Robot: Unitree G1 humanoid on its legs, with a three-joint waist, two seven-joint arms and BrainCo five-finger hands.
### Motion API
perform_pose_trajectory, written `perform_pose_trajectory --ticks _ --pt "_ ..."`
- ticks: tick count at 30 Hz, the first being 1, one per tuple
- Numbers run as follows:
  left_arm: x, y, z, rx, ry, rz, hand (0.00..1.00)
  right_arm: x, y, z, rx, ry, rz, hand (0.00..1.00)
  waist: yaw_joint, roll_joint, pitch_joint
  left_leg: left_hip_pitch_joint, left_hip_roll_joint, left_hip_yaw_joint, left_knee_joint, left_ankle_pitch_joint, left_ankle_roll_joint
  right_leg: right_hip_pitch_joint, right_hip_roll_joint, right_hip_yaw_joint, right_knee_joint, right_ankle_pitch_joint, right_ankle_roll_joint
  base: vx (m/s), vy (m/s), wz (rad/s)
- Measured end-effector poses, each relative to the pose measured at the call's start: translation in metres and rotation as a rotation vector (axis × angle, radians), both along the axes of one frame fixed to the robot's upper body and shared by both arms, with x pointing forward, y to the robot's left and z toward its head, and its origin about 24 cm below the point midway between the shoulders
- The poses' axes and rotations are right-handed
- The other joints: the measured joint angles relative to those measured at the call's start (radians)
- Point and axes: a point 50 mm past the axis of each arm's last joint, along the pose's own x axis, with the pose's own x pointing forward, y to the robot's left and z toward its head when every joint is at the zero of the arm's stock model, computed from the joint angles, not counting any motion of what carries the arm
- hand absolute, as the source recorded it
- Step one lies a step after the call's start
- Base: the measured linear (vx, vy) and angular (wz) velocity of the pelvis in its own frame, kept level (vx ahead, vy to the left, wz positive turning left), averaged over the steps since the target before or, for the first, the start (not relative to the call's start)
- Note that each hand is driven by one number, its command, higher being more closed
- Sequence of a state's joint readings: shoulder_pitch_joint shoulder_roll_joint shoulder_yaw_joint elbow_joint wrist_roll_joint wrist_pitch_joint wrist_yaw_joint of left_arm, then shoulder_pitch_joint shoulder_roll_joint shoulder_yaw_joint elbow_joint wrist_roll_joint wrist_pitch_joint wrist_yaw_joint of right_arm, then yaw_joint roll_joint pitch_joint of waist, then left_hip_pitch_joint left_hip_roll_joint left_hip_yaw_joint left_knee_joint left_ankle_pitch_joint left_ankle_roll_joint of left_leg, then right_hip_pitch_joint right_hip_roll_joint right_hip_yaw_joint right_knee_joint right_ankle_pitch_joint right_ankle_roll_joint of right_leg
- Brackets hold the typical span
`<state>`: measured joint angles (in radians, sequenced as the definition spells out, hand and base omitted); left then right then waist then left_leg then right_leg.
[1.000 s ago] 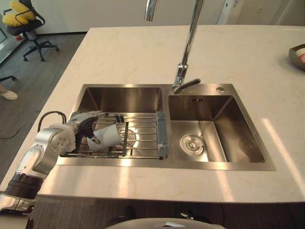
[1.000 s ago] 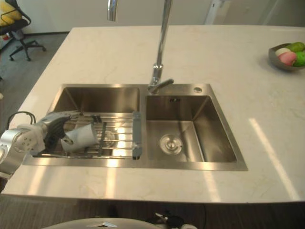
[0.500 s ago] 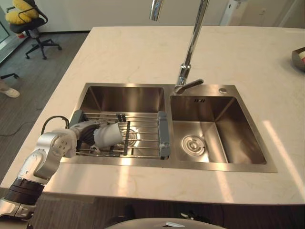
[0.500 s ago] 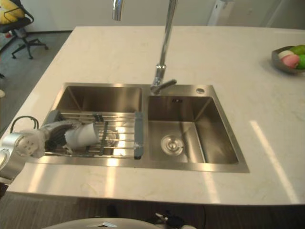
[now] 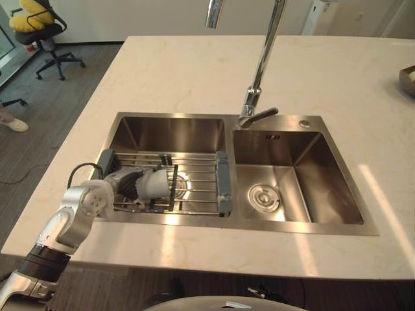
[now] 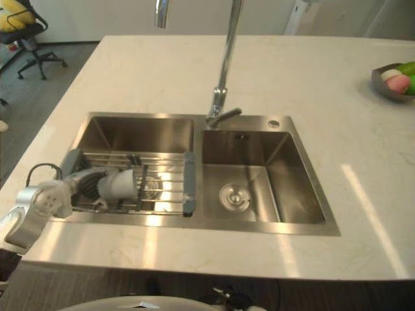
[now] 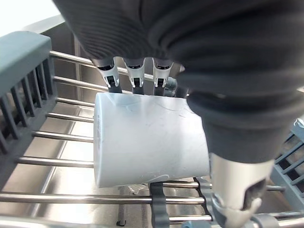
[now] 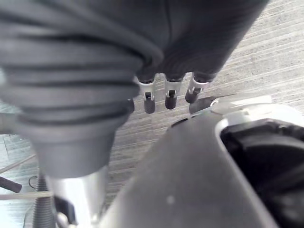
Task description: Walk over to the sink, pick up the cup, carry it to the dishwasher, place the cup inside the dishwasher, then close the dishwasher door
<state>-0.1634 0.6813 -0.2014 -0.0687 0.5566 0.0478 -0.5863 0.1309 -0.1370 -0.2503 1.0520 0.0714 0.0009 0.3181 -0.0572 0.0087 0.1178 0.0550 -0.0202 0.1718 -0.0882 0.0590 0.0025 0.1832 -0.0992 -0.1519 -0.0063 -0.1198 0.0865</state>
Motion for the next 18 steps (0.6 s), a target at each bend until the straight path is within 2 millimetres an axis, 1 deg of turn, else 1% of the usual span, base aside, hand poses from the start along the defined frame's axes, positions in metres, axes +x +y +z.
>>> perform_pose_trajectory --ticks 6,12,18 --pt "0.000 -0.004 -0.004 0.004 -0.004 0.006 0.00 0.000 0.000 -0.001 0.003 0.006 -0.009 0.00 -0.002 0.000 0.000 0.000 0.000 0.000 0.000 0.000 0.000 0.000 0.000 0.000 0.000 -0.001 0.001 0.00 0.000 0.00" --pt "0.001 -0.010 -0.007 0.028 0.003 0.005 0.00 0.004 -0.001 0.000 -0.004 -0.017 -0.009 0.00 -0.004 0.003 0.001 0.000 -0.001 0.000 0.000 0.000 0.000 -0.001 -0.001 0.000 0.000 -0.001 0.001 0.00 0.000 0.00" --pt "0.001 -0.014 -0.012 0.084 0.010 -0.001 0.00 0.005 -0.003 0.001 -0.008 -0.023 -0.024 0.00 -0.008 0.016 -0.007 0.000 -0.002 -0.001 0.000 -0.001 0.000 -0.002 -0.001 0.001 -0.001 -0.001 0.002 0.00 0.000 0.00"
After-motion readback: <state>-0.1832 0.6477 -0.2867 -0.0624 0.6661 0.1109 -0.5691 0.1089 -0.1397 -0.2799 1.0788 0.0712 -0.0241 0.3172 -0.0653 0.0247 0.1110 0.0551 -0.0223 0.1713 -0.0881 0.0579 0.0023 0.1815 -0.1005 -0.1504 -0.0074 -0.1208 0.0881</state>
